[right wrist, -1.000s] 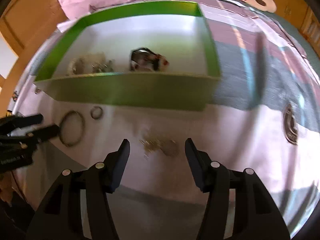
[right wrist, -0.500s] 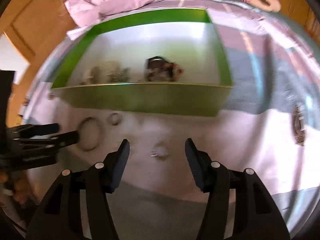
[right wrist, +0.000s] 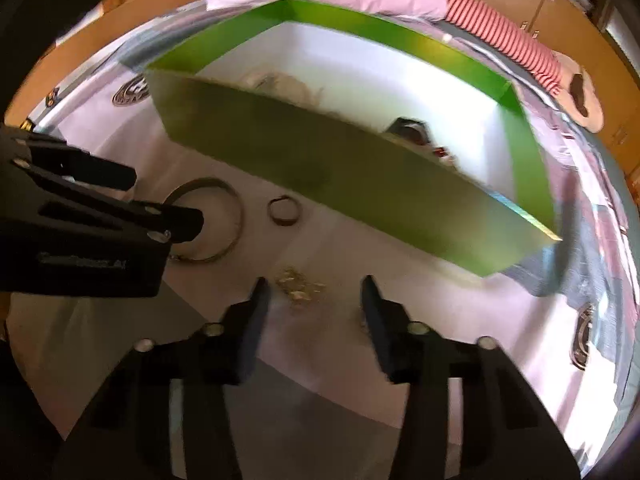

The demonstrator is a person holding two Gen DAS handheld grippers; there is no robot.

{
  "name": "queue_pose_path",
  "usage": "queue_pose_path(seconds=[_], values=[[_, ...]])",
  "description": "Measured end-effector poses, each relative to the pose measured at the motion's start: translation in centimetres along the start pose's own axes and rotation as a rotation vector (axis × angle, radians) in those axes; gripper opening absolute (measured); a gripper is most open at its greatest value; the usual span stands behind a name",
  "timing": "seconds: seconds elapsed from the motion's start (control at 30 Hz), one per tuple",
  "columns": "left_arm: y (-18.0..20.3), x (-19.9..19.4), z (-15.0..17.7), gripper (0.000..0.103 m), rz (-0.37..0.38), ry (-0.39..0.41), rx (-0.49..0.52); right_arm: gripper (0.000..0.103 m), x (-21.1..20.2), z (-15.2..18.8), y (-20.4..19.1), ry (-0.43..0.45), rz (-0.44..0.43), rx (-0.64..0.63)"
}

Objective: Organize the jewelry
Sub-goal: 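Grasp the large silver bangle with the left tool while the right tool grasps the gold charm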

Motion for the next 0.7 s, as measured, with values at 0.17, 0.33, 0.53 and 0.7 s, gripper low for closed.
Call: queue_pose_path(seconds=[0.17,0.33,0.53,0.7], values=[[0.2,-0.1,-0.3,0.077,0.020,0.012,0.001,0.025,-0.1,-0.2,-0.1,-0.026,-0.016,0.017],[1.3,0.2,-0.5,0.084,0.023,0.044,0.031,0.025,-0.8,0.8,0.6,-0.077,-0.023,0.068],[3.0,1.9,0.1,0.087,-0.022,0.022,0.103,0.025,-1.5,1.6,1.3,-0.106,-0.031,0.111],[3.8,2.1,0.2,0.085,-0.056,0.044,0.147,0.025,-1.5,1.5,1.1,-0.103,-0.019,0.103]])
Point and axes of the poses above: each gripper's, at about its wrist camera, not at the fingertips, and x roughly the way its jaws point, y to its right, z to its underside, the point moved 8 cm from there along x, roughly the way its jaws point, and after that the axes turned 11 degrees about y, right-handed, at the moved point
